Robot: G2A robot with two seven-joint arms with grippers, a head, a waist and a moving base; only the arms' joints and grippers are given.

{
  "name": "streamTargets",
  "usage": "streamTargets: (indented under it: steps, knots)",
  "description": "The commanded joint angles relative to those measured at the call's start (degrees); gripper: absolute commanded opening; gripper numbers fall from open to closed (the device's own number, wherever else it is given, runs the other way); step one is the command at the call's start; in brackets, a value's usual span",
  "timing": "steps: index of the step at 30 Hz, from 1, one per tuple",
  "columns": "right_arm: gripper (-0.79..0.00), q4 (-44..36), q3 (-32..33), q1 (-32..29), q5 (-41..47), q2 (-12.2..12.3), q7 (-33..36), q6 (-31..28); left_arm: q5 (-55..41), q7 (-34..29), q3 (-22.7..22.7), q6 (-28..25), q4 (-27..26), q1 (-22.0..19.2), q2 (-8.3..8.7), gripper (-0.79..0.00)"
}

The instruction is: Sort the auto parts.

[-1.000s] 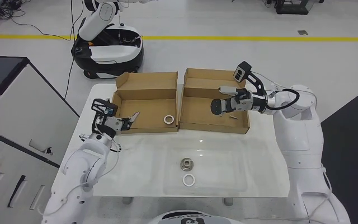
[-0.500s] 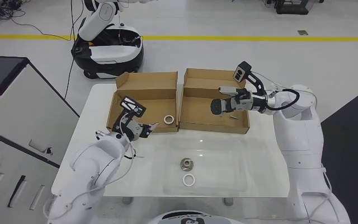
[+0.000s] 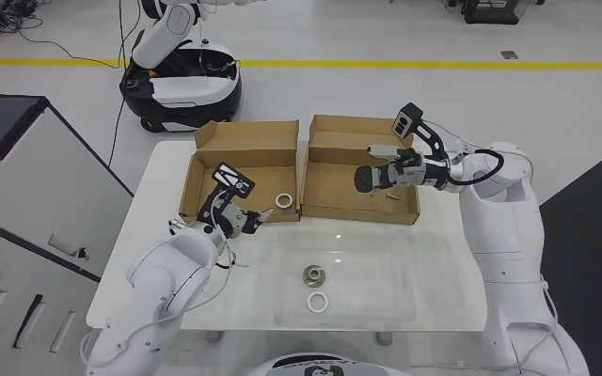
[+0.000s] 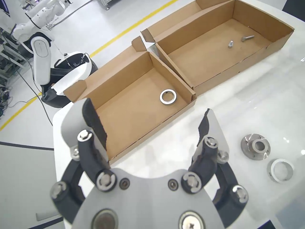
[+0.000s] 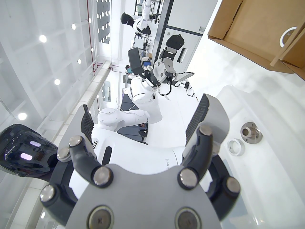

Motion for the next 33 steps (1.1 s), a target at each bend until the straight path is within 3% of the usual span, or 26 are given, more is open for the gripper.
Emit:
streamTargets:
  steps: [1, 6, 17, 25, 33]
  knots:
    - [0.000, 0.0, 0.0, 0.0, 0.0, 0.0, 0.0, 0.0, -1.0, 0.9, -0.1, -0.4, 0.3, 0.2, 0.00, 0.000]
    - [0.000, 0.0, 0.0, 0.0, 0.0, 0.0, 0.0, 0.0, -1.8, -7.9, 3.5, -6.8, -1.0, -5.0, 0.01, 0.000]
    - [0.000, 0.0, 0.0, 0.0, 0.0, 0.0, 0.0, 0.0, -12.1, -35.4, 20.3, -6.0, 3.8, -24.8, -2.52, 0.000]
    - [0.000, 0.0, 0.0, 0.0, 0.0, 0.0, 0.0, 0.0, -20.6, -41.4, 30.5, -1.9, 11.2, -35.4, -5.25, 0.000]
    - [0.000, 0.0, 0.0, 0.0, 0.0, 0.0, 0.0, 0.0, -23.1, -41.4, 33.2, 1.0, 12.5, -35.2, -3.99, 0.000]
